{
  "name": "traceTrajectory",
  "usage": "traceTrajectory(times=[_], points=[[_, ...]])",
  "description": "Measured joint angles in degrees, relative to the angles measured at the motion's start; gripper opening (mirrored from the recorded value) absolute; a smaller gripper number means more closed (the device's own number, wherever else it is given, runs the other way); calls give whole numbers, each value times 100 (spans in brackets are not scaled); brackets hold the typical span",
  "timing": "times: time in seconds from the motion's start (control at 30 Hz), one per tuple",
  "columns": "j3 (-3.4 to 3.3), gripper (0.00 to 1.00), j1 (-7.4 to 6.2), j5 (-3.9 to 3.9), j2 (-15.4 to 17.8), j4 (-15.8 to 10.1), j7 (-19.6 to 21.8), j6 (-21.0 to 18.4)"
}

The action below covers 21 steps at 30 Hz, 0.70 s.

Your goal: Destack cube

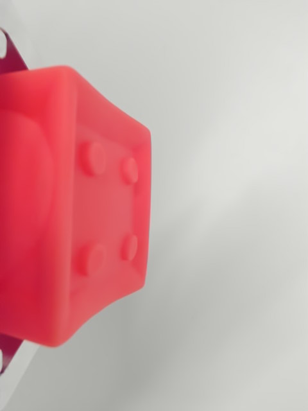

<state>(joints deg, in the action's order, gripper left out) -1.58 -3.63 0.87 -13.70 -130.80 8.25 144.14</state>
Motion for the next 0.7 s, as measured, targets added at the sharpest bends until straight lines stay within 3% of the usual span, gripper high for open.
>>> traceTrajectory(times=[0.7], points=[[44, 0, -367, -19, 141, -294, 341, 149]])
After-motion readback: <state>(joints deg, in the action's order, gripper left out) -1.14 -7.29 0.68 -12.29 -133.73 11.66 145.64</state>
